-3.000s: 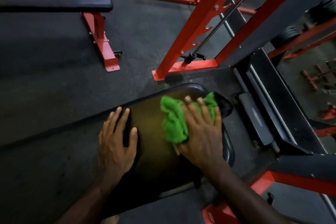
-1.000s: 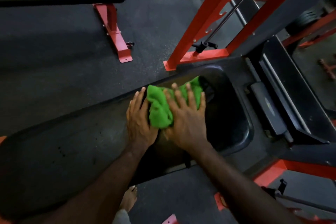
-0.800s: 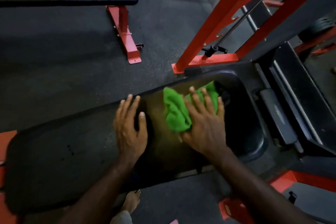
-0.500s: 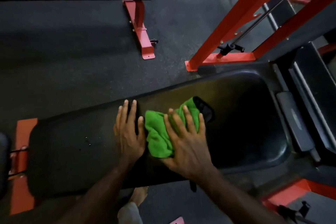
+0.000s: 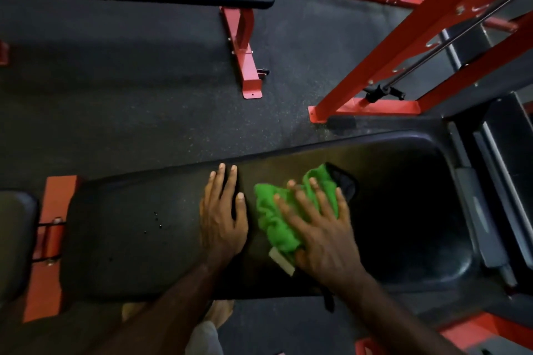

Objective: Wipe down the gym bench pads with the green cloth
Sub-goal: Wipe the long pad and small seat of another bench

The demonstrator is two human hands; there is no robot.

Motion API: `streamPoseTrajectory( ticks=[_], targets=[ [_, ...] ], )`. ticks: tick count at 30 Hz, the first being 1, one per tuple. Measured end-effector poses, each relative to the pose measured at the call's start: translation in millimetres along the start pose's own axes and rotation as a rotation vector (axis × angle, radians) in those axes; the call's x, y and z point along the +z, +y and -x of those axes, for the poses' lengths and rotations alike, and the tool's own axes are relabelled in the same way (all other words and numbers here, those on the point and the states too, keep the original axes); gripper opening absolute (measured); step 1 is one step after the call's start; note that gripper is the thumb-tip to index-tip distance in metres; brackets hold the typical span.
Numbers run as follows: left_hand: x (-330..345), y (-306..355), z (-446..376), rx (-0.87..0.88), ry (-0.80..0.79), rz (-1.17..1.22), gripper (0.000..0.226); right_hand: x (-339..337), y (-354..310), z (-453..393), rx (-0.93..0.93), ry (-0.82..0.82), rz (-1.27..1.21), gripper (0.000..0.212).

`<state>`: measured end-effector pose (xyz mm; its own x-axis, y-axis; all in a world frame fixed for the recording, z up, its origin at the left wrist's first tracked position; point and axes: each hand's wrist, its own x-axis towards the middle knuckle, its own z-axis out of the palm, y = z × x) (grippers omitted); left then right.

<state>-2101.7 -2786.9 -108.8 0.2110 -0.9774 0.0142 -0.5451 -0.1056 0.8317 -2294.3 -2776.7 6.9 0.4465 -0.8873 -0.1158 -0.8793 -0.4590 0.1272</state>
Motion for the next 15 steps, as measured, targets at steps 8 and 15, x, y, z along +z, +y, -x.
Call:
streamPoseTrajectory(
  ticks=[8, 15],
  targets=[
    [-0.4, -3.1, 2.2, 0.032, -0.018, 0.006, 0.056, 5.1, -38.7, -41.0, 0.169, -0.016, -0.076, 0.084],
    [1.0, -0.4, -0.1, -0.007, -0.002, 0.014, 0.055, -7.0, 19.7, -20.8, 0.303, 0.14, -0.032, 0.082]
  ],
)
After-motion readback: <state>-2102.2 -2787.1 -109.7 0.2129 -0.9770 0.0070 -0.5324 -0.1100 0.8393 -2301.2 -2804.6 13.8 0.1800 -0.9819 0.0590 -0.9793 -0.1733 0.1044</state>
